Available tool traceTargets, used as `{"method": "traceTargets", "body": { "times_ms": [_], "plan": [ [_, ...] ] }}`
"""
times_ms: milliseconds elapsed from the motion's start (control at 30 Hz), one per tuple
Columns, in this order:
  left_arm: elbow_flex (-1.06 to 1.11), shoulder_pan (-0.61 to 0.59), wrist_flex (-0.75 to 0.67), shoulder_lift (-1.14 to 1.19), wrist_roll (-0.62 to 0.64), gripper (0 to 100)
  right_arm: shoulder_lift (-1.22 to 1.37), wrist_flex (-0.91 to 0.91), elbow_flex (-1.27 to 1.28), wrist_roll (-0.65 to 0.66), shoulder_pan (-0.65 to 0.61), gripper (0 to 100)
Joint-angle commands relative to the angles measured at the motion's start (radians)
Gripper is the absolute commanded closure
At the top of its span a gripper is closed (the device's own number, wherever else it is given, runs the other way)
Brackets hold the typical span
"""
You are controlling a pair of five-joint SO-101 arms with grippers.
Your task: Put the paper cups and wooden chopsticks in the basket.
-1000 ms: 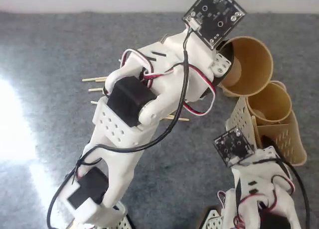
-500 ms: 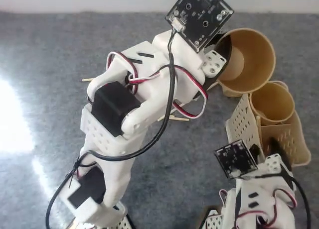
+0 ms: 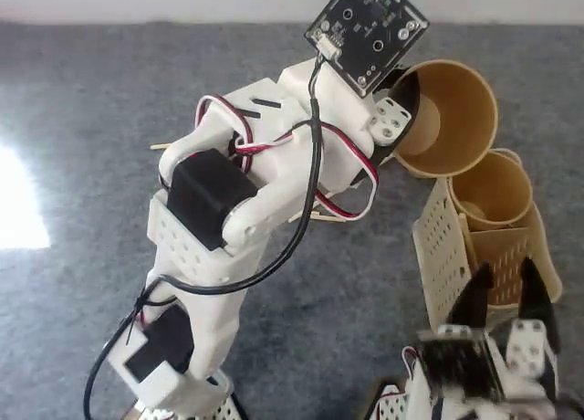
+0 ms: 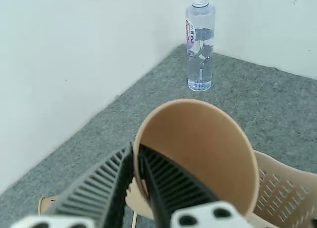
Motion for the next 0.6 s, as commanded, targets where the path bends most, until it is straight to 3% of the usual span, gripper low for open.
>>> {"method": "traceTargets", "body": {
  "times_ms": [0,200,367,567],
  "plan": [
    [-0.041,-0.002,0.006,-0.015,0.008,99,-0.002,0.061,-0.15,-0.084,0.01,85.9],
    [-0.035,0.055,0.0,-0.008,0.008,99,-0.004,0.173,-0.321,-0.138,0.008,87.0],
    [-0.033,0.153,-0.032,-0.005,0.006,99,-0.004,0.173,-0.396,-0.135,0.008,98.7],
    [0.013,0.189,-0.052,0.063,0.006,99,-0.004,0.173,-0.399,-0.137,0.008,98.2]
  ]
}}
